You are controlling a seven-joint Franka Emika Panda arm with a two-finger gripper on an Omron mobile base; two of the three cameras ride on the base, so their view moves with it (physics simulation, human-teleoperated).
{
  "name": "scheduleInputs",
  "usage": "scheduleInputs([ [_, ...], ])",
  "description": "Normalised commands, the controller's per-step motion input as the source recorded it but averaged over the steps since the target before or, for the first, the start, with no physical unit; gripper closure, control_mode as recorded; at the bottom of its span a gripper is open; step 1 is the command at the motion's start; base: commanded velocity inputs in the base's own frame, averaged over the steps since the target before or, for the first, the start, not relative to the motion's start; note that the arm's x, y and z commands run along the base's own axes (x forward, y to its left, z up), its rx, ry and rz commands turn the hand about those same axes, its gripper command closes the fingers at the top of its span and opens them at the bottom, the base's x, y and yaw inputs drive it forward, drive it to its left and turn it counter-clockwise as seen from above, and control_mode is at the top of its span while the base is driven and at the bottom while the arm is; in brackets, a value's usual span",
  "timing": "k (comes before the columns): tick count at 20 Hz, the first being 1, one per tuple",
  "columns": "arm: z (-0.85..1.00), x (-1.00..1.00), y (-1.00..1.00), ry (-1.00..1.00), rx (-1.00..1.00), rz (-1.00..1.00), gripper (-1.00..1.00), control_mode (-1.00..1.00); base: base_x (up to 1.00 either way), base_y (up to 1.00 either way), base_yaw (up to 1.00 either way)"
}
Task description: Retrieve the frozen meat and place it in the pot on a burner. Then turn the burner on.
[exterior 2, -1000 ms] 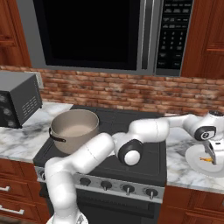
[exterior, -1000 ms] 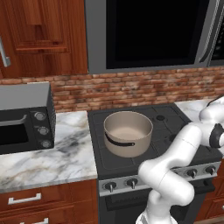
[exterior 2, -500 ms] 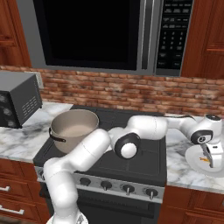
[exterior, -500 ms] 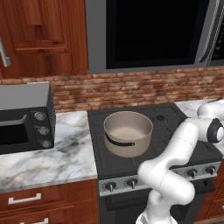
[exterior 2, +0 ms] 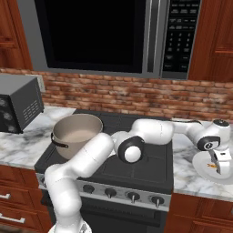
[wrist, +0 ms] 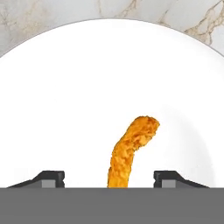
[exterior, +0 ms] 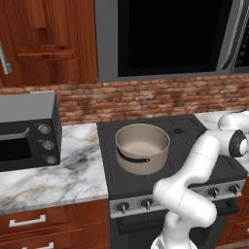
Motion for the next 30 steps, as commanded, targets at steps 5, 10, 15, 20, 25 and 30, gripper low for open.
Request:
scheduleInputs([
  [5,-0.05,0.0,0.0,0.0,0.02,0.0,1.0,-1.0,0.0,0.0,0.0],
  [10,0.0,0.0,0.0,0.0,0.0,0.0,1.0,-1.0,0.0,0.0,0.0],
  [15,0.06,0.0,0.01,-0.01,0.0,0.0,1.0,-1.0,0.0,0.0,0.0],
  [20,0.25,-0.06,0.22,-0.02,-0.05,0.01,1.0,-1.0,0.0,0.0,0.0],
  [25,0.16,-0.25,0.53,-0.04,-0.05,0.03,1.0,-1.0,0.0,0.0,0.0],
  [30,0.26,-0.42,0.57,-0.1,-0.07,0.1,1.0,-1.0,0.0,0.0,0.0],
])
